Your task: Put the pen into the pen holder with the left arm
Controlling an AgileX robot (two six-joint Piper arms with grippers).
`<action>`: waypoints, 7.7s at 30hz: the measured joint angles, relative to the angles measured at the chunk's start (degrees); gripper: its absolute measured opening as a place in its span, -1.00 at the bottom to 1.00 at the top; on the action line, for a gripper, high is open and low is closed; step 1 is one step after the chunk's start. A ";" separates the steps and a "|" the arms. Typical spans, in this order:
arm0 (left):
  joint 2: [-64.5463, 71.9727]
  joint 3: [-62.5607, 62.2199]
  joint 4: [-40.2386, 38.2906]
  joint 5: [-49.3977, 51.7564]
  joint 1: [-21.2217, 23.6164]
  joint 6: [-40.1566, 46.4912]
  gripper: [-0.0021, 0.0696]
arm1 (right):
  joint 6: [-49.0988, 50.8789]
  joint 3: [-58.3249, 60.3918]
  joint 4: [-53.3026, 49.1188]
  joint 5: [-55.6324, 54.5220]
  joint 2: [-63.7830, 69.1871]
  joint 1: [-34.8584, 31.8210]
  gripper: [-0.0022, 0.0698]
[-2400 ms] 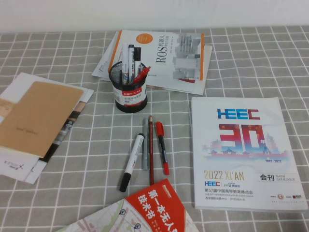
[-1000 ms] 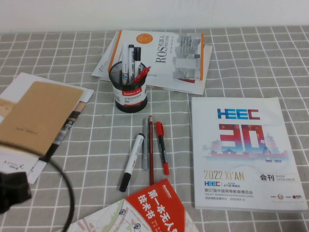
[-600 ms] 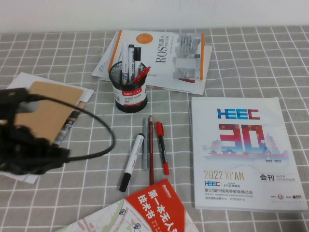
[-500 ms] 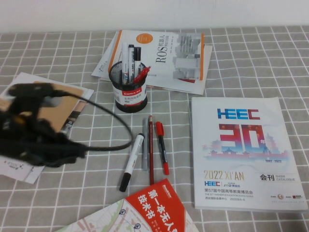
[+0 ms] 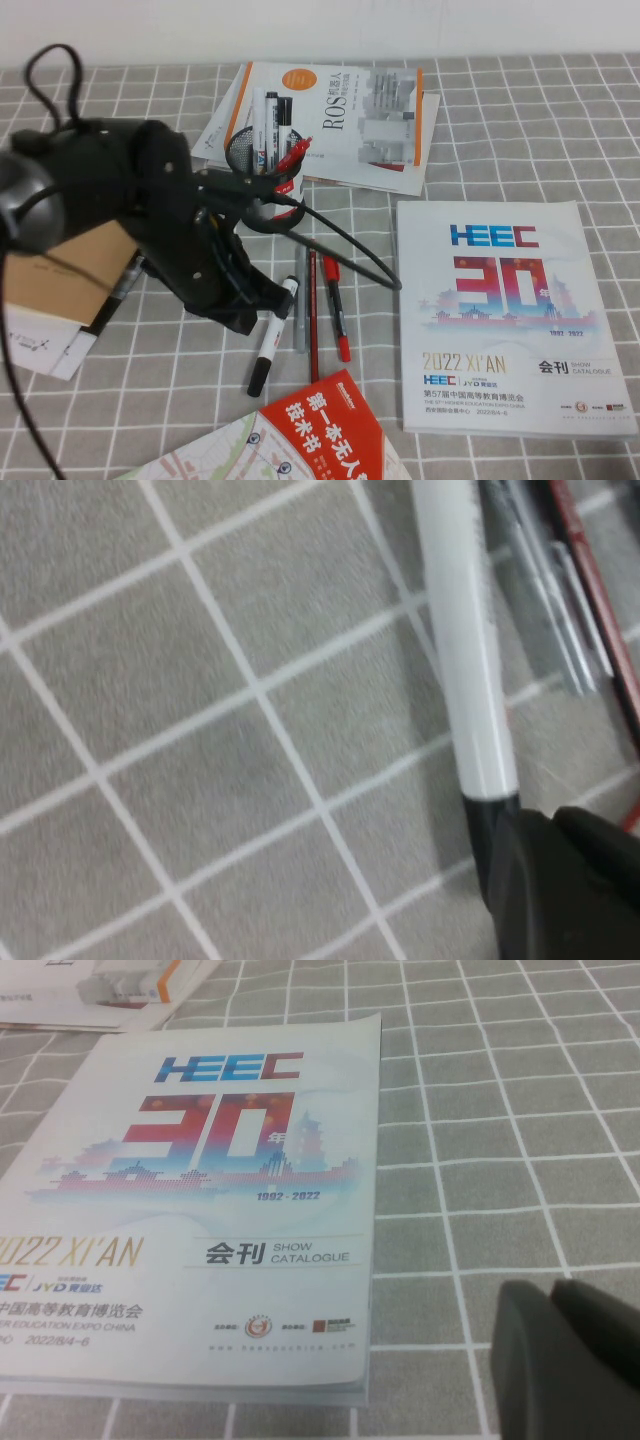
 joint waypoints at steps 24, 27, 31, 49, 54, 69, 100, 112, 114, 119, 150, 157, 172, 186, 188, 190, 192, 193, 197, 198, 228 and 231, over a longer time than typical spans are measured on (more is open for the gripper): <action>10.22 -5.67 -1.39 1.02 0.00 4.08 -0.17 | 0.00 0.00 0.00 0.00 0.00 0.00 -0.97; 10.22 -6.31 -1.52 -0.17 0.00 4.22 -0.14 | 0.00 0.00 0.00 0.00 0.00 0.00 -0.97; 10.80 -6.60 -1.57 -2.17 0.00 4.22 -0.12 | 0.00 0.00 0.00 0.00 0.00 0.00 -0.97; 14.01 -7.20 7.39 -3.95 -3.35 -0.77 -0.61 | 0.00 0.00 0.00 0.00 0.00 0.00 -0.97; 14.01 -7.20 8.30 -3.62 -3.38 -1.13 -0.61 | 0.00 0.00 0.00 0.00 0.00 0.00 -0.97; -6.30 2.36 10.39 -12.47 -3.47 -0.78 -0.61 | 0.00 0.00 1.07 0.00 0.00 0.00 -0.97; 7.47 6.47 21.86 -90.75 9.19 -27.90 -0.61 | 0.00 0.00 1.20 0.00 0.00 0.00 -0.97; 13.11 5.27 26.14 -90.75 9.27 -28.29 -0.61 | 0.00 0.00 1.24 0.00 0.00 0.00 -0.97; 13.62 5.13 26.24 -90.86 9.27 -28.16 -0.61 | 0.00 0.00 1.24 0.00 0.00 0.00 -0.97; 14.71 5.11 27.93 -90.99 9.27 -27.67 -0.61 | 0.00 0.00 1.24 0.00 0.00 0.00 -0.97; -25.74 11.25 30.21 -47.93 2.53 -28.29 -0.93 | 0.00 0.00 1.24 0.00 0.00 0.00 -0.97; -50.06 27.26 30.21 -44.90 1.16 -32.16 -0.94 | 0.00 0.00 1.24 0.00 0.00 0.00 -0.97; -84.74 54.09 31.14 -43.15 1.16 -33.63 -0.94 | 0.00 0.00 1.24 0.00 0.00 0.00 -0.97; -88.06 64.31 15.85 -49.18 9.70 -16.22 -0.94 | 0.00 0.00 1.24 0.00 0.00 0.00 -0.97; -88.95 67.06 11.31 -53.09 13.95 -11.13 -0.94 | 0.00 0.00 1.24 0.00 0.00 0.00 -0.97; -89.95 69.26 9.56 -55.96 17.40 -9.05 -0.94 | 0.00 0.00 1.24 0.00 0.00 0.00 -0.97; -91.45 71.32 8.76 -57.81 20.20 -8.12 -0.94 | 0.00 0.00 1.24 0.00 0.00 0.00 -0.97; -92.14 71.83 8.43 -57.92 21.16 -7.79 -0.94 | 0.00 0.00 1.24 0.00 0.00 0.00 -0.97; -95.64 72.30 7.19 -56.08 23.80 -6.04 -0.94 | 0.00 0.00 1.33 0.00 0.00 0.00 -0.97; -96.46 72.30 7.04 -55.26 24.01 -5.47 -0.94 | 0.00 0.00 1.33 0.00 0.00 0.00 -0.97; -99.74 72.43 7.38 -33.65 24.06 -4.93 -0.94 | 0.00 0.00 1.37 0.00 0.00 0.00 -0.97; -99.74 72.43 7.38 -33.65 24.06 -4.93 -0.94 | 0.00 0.00 1.37 0.00 0.00 0.00 -0.97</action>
